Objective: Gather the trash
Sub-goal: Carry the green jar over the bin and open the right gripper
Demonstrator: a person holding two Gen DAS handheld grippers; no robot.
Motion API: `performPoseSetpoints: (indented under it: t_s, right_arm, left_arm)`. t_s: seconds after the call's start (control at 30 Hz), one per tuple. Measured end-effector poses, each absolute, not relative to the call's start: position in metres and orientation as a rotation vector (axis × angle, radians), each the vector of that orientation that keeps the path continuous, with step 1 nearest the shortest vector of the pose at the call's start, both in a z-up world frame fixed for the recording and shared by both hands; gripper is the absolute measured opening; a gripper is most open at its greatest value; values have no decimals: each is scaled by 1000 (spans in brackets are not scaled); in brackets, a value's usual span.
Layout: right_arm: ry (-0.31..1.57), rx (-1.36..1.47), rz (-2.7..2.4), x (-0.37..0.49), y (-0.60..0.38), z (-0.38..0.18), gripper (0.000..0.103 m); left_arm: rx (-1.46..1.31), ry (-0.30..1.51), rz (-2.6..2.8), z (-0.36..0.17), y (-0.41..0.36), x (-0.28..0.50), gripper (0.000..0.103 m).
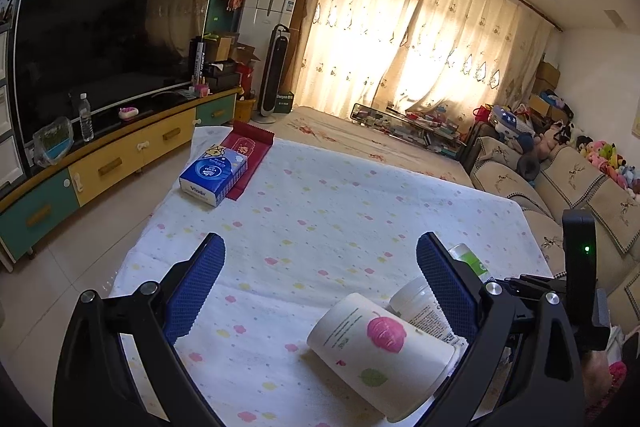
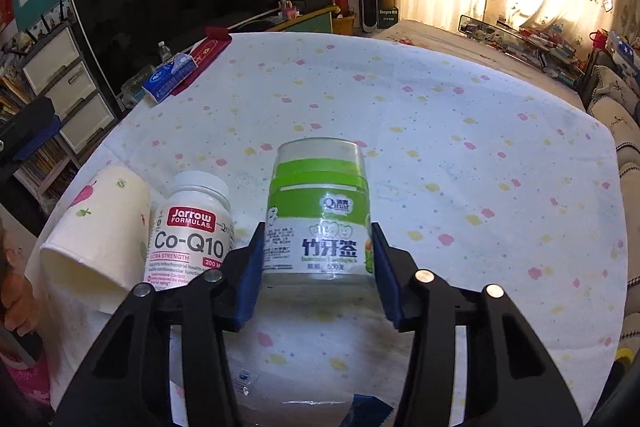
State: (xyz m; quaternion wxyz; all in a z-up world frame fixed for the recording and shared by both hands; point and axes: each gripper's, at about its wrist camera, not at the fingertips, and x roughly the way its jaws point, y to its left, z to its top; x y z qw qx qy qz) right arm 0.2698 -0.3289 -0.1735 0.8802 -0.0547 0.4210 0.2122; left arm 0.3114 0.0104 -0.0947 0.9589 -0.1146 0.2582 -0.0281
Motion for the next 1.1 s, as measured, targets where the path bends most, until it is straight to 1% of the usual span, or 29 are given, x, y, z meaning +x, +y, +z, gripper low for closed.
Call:
performPoseSetpoints:
  t_s: [0.17,0.47,0.83,0.97,1.1]
  right_arm:
    - [871,-72,419,268,-342,-169,47]
    - [822,29,345,238,-388,-138,47]
    - [753,164,110,162,-513,-120,47]
    - [733,200,-3,139,-554,-121,47]
    - [738,260,-126,118,-596,-135,47]
  left_arm:
    - [-235,522,-55,-95,10,311,95]
    - [-220,530,-52,-96,6,312,95]
    - [-193,551,-57,-102,-1,315,95]
    - [-187,538,-64,-100,-3,313,95]
    - [-177,535,-77,-100,-6,312,95]
